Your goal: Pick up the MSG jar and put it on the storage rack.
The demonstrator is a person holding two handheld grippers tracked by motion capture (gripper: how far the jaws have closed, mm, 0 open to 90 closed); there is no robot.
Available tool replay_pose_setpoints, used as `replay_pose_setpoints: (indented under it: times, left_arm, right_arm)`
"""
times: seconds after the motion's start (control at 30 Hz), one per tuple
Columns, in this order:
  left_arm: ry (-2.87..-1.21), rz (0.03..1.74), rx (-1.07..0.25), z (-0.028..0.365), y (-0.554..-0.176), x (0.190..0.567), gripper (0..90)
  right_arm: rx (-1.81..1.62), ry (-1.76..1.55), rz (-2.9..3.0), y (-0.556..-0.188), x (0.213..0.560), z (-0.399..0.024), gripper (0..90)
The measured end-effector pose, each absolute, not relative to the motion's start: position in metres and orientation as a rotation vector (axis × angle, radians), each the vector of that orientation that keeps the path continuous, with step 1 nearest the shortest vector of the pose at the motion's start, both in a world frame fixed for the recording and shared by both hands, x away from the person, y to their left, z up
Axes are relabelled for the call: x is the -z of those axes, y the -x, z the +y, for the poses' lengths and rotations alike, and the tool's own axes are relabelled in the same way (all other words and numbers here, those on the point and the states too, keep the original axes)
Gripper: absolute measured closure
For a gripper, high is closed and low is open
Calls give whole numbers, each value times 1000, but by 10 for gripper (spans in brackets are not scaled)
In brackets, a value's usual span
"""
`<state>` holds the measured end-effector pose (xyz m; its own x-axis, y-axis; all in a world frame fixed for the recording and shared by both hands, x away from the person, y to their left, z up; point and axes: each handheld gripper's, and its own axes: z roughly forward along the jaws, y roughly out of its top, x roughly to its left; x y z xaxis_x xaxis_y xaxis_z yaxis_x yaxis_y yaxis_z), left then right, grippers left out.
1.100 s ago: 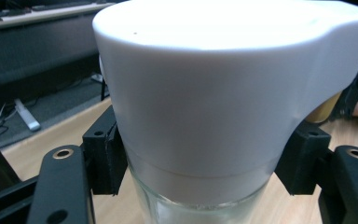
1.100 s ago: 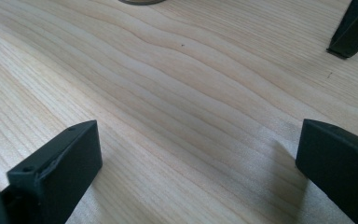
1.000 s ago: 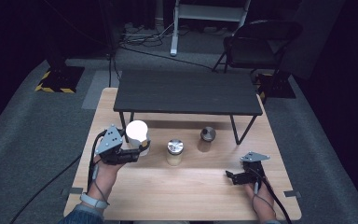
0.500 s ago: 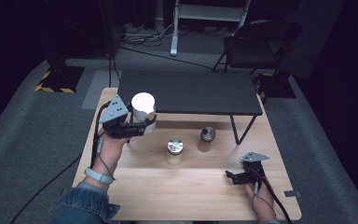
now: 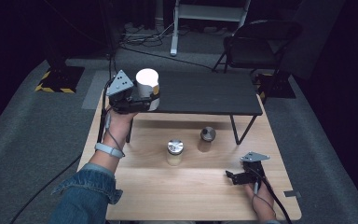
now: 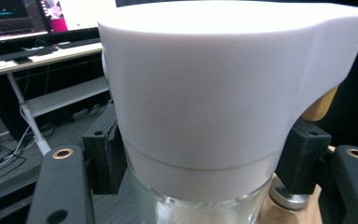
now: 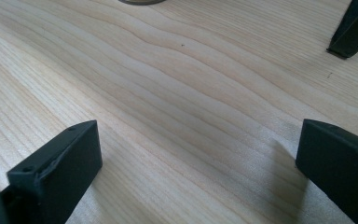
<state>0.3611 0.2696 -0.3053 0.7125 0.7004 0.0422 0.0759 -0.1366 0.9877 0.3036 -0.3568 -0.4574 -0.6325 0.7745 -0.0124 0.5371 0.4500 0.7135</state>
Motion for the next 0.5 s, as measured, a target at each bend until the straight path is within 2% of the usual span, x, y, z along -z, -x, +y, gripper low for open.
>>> replay_pose_setpoints:
  times: [0.5]
  left_arm:
    - [-1632, 684, -604, 263, -381, 318, 302]
  right_arm:
    - [-985, -1116, 2369, -304, 457, -357, 1]
